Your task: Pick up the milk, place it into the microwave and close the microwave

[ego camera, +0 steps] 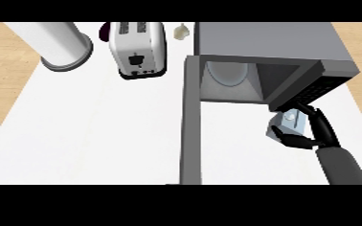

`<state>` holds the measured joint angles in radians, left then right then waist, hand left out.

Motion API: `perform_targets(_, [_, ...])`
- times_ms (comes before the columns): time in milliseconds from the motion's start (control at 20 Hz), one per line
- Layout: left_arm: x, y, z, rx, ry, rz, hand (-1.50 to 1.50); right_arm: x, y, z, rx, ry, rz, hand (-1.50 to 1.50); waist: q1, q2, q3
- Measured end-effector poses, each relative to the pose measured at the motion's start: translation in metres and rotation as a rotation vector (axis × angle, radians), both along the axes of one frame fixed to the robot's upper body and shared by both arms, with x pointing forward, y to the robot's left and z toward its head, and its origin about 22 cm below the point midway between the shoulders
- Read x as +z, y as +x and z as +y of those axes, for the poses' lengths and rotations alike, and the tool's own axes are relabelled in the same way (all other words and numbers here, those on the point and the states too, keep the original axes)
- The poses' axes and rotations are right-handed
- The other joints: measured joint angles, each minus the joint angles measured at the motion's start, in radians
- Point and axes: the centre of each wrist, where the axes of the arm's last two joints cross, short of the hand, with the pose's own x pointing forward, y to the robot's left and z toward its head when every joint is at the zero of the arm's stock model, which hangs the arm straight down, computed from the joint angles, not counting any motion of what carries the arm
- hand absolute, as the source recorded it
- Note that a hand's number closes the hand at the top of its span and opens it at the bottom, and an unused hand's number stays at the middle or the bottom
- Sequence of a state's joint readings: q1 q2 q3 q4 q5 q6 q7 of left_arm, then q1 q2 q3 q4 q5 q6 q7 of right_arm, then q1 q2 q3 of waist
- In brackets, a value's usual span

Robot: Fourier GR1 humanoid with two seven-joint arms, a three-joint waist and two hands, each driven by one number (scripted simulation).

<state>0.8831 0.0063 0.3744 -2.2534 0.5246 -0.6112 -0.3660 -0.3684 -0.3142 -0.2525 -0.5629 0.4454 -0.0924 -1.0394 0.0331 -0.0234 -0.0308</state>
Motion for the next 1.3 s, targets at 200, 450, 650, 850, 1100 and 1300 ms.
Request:
perform_targets(200, [0.000,0.002,0.001,-0.006,-0.005,-0.004,-1.50,-0.011,-0.001,0.022,-0.099,0.017,-0.042,1.50,-0.014,-0.001,-0.004])
perform_targets(450, [0.002,0.002,0.003,-0.004,-0.009,0.000,-1.50,-0.018,0.000,0.040,-0.122,0.071,-0.062,1.50,-0.023,0.004,0.002])
perform_targets(650, [0.002,0.001,0.002,-0.005,-0.018,0.005,-1.50,-0.020,0.002,0.051,-0.087,0.111,-0.060,1.50,-0.031,0.007,0.003])
perform_targets(850, [0.004,-0.002,0.007,0.010,-0.017,0.012,-1.50,-0.019,0.005,0.065,-0.047,0.147,-0.051,1.50,-0.045,0.009,0.007])
perform_targets(1100, [0.002,-0.005,0.011,0.031,-0.012,0.025,-1.50,0.009,0.036,0.117,0.055,0.140,-0.107,1.50,-0.037,0.012,0.017])
perform_targets(1300, [-0.004,-0.008,0.015,0.031,-0.016,0.036,-1.50,0.042,0.059,0.142,0.027,0.132,-0.115,1.50,-0.030,0.016,0.025])
